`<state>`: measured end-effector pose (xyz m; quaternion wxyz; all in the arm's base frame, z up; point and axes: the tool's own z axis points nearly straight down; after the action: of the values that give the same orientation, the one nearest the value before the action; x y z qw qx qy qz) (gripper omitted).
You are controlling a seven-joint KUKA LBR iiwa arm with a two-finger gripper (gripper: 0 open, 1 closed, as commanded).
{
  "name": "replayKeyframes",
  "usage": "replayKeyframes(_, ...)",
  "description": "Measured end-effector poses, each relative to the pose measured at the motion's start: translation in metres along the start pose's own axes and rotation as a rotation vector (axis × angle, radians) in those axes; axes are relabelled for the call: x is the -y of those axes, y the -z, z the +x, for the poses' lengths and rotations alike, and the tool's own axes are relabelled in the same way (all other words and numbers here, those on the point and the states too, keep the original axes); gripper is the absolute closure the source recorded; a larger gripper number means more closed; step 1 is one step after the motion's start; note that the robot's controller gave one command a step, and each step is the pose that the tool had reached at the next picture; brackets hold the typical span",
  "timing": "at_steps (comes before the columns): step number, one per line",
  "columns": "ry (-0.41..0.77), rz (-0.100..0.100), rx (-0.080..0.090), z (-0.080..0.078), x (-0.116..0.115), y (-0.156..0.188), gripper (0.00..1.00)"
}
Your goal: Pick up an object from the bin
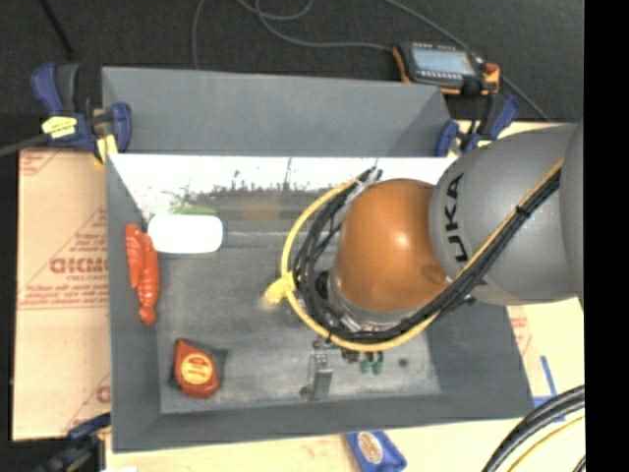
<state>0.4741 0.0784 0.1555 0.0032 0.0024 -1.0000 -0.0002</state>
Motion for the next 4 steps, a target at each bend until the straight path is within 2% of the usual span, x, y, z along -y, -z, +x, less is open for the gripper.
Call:
replayKeyframes(1, -0.004, -0.001, 0.008, -0.002, 0.000, 0.004, 0.00)
replayKeyframes(2, 0.182, 0.000, 0.017, -0.052, 0.043, -0.036, 0.00)
replayKeyframes(3, 0.126, 0.001, 0.008, -0.085, 0.062, -0.043, 0.00)
replayKeyframes(4, 0.038, 0.001, 0.010, -0.118, 0.049, -0.038, 0.00)
